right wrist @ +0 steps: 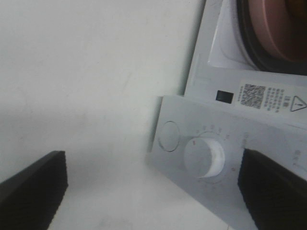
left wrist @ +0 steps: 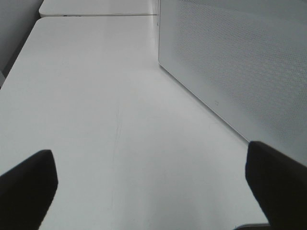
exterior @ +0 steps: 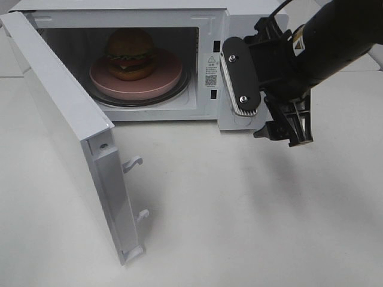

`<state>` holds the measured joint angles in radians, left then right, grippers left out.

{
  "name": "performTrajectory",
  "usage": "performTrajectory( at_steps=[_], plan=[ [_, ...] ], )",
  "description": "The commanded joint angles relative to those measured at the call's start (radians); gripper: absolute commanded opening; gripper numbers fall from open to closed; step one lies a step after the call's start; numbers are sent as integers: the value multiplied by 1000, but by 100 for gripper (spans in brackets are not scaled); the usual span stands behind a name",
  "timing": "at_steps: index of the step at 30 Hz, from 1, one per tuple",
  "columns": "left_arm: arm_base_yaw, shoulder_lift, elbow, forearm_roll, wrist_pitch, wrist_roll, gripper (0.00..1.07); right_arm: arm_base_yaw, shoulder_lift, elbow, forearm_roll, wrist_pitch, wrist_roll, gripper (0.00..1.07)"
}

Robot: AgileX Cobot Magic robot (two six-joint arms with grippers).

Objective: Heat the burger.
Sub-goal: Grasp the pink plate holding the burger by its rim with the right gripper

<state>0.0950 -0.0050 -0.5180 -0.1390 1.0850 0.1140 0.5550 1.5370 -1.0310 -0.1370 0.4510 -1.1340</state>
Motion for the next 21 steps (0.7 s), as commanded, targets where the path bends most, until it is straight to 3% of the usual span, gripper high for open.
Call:
performTrajectory(
  at_steps=[1, 21],
  plan=[
    [1, -6, 0, -3, -15, -5, 101, 7, 21, -34, -17, -19, 22, 93],
    [1, -6, 0, -3, -15, -5, 101, 88, 222, -220, -90, -136, 56, 88]
  ],
)
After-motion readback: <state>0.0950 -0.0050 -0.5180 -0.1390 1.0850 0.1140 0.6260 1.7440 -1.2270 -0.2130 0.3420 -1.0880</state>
